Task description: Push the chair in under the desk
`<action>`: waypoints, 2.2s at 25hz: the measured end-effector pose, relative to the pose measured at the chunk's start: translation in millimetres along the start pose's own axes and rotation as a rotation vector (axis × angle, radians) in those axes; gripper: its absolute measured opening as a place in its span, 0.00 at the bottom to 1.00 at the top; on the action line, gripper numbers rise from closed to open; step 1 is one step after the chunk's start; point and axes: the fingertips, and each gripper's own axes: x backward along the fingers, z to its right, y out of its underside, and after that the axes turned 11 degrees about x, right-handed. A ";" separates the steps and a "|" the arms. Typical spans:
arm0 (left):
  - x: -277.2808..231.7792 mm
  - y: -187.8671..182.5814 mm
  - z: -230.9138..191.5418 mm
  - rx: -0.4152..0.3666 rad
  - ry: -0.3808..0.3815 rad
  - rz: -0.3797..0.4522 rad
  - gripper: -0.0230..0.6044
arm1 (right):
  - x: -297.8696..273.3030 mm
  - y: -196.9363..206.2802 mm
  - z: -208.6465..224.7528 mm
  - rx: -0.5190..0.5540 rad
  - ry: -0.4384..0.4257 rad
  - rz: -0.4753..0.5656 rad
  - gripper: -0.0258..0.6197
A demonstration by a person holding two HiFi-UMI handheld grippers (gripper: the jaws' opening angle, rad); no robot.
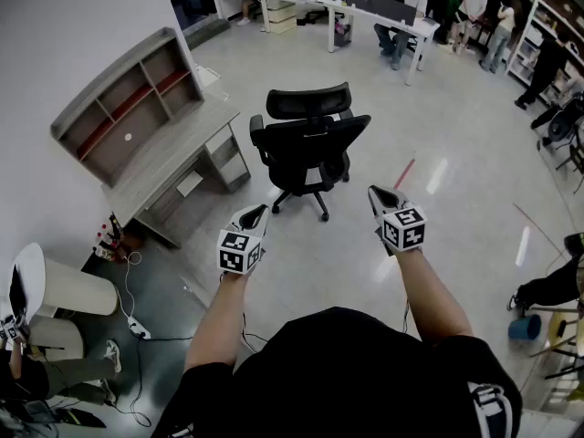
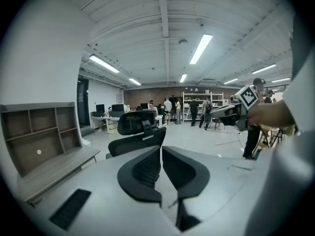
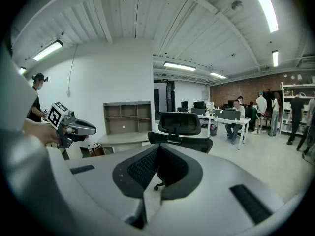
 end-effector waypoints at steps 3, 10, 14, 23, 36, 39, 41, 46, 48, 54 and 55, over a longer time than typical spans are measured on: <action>4.8 -0.4 0.8 0.003 -0.005 0.001 0.08 | 2.8 -1.9 -2.9 0.001 -0.002 0.001 0.03; 11.9 3.1 -1.0 0.005 -0.002 0.001 0.08 | 5.4 -4.9 -11.4 0.005 0.008 0.009 0.04; 20.2 1.8 -2.6 -0.001 0.000 0.002 0.08 | 7.7 -9.9 -15.7 0.001 0.027 0.019 0.04; 23.1 -4.3 -7.9 -0.015 0.000 0.001 0.08 | 6.6 -14.4 -18.4 0.016 0.031 0.017 0.04; -38.7 -21.6 -36.5 -0.033 -0.026 -0.024 0.08 | -55.7 -8.4 27.3 0.013 0.004 0.011 0.04; -63.4 -30.7 -47.7 -0.027 -0.037 -0.018 0.08 | -80.2 -7.9 47.4 0.010 -0.004 0.006 0.04; -82.9 -36.4 -55.0 -0.026 -0.042 -0.018 0.08 | -98.6 -8.7 62.8 0.009 -0.010 0.003 0.03; -127.3 -49.7 -70.1 -0.011 -0.058 -0.025 0.08 | -138.5 -10.2 98.4 0.009 -0.029 -0.008 0.04; -142.8 -54.1 -76.2 -0.006 -0.068 -0.026 0.08 | -153.3 -11.2 112.0 0.010 -0.038 -0.009 0.03; -187.3 -67.9 -93.8 0.014 -0.099 -0.035 0.08 | -195.8 -12.9 152.0 0.009 -0.062 -0.021 0.03; -193.7 -69.3 -95.2 0.017 -0.104 -0.037 0.08 | -201.6 -12.2 157.7 0.009 -0.066 -0.023 0.03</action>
